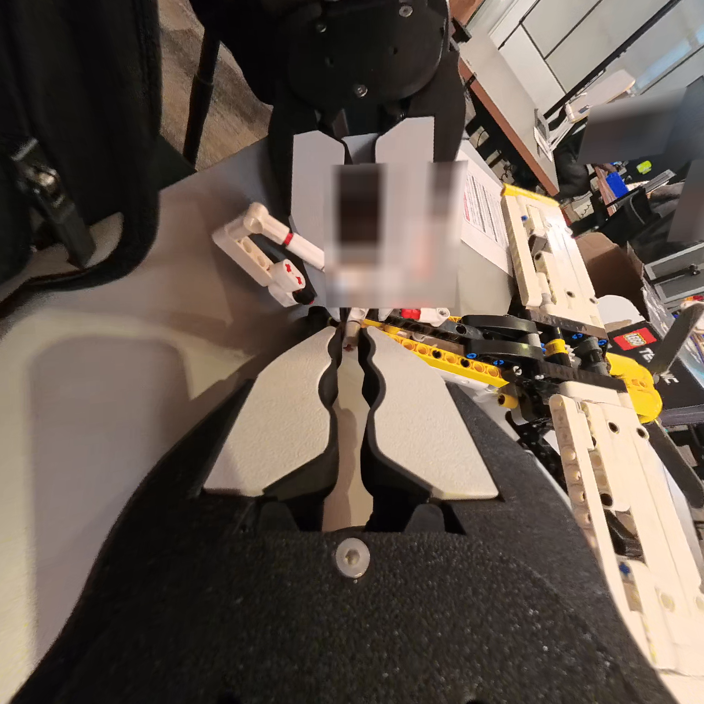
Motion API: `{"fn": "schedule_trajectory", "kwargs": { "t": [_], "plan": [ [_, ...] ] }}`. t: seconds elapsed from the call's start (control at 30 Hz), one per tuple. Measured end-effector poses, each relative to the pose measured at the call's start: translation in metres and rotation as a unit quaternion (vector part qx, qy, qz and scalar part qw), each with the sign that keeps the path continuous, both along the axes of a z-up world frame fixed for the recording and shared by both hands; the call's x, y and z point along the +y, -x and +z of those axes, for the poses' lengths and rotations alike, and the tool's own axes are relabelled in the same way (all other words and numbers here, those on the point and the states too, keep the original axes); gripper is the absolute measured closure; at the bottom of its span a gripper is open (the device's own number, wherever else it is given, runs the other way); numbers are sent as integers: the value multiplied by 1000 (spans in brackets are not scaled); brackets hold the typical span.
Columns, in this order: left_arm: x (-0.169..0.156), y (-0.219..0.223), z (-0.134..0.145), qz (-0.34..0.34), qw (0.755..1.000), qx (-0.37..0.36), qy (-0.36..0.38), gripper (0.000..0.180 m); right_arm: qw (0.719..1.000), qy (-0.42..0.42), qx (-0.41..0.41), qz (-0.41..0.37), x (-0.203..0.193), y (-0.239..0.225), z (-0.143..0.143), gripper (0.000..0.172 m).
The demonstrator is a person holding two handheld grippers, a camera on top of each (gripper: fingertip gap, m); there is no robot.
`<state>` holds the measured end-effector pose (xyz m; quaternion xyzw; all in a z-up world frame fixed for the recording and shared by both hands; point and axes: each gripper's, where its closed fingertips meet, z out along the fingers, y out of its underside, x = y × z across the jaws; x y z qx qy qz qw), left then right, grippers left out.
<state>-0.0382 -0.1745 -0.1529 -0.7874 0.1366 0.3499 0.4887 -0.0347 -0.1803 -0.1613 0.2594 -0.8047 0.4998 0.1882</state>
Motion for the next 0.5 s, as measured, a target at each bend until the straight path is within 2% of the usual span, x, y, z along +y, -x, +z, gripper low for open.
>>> {"fn": "schedule_trajectory", "kwargs": {
  "t": [0.2, 0.5],
  "plan": [
    [1, 0, 0, 11, 1000, 4, 3, 164, 999, 10, 37, -24, 9, 2, 0, 163],
    [8, -3, 0, 2, 1000, -1, 2, 164, 1000, 7, -2, -28, 17, -1, 1, 164]
  ]
}}
